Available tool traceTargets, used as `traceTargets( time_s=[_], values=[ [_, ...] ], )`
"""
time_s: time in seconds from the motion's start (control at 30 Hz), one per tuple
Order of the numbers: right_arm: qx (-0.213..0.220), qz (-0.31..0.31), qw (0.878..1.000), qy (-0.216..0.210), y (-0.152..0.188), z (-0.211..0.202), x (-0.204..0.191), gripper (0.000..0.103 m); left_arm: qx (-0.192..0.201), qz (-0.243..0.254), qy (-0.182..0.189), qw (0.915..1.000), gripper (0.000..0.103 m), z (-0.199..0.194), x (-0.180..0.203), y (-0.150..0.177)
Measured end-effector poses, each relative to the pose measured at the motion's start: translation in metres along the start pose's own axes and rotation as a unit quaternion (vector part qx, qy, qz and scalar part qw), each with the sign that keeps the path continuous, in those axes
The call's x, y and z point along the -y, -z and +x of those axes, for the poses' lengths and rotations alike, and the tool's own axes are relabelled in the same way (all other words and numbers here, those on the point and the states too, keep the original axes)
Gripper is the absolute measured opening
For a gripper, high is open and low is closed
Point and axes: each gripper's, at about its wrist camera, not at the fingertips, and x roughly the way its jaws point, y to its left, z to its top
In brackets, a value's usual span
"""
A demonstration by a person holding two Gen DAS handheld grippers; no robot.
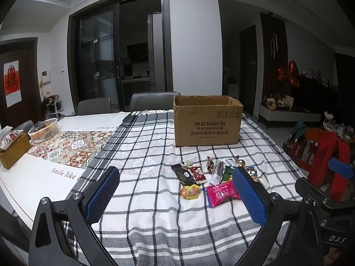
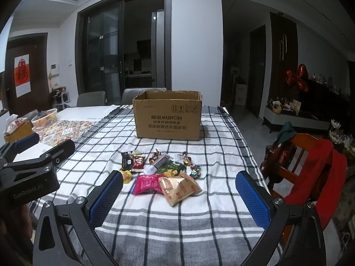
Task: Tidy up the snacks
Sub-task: 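Grasp the pink packet with the left tool while the right tool grasps the tan biscuit packet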
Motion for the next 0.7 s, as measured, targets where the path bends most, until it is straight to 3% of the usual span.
traceTargets(
  time_s=[0.1, 0.37, 0.57, 0.7],
  values=[
    [-0.012, -0.002, 1.0, 0.0, 0.004, 0.011, 0.0, 0.102, -0.008, 0.019, 0.007, 0.9998, 0.103, 0.013, 0.003, 0.002],
    [-0.04, -0.012, 0.999, -0.014, 0.011, 0.05, -0.004, 0.102, -0.04, 0.085, 0.077, 0.9926, 0.1, 0.05, 0.013, 0.01],
    [-0.058, -0.019, 0.998, -0.015, 0.015, 0.077, -0.002, 0.102, -0.058, 0.137, 0.12, 0.9816, 0.086, 0.079, 0.027, 0.014],
    [-0.078, -0.036, 0.996, -0.024, 0.019, 0.096, -0.003, 0.1, -0.074, 0.175, 0.151, 0.9701, 0.081, 0.102, 0.035, 0.018]
  ],
)
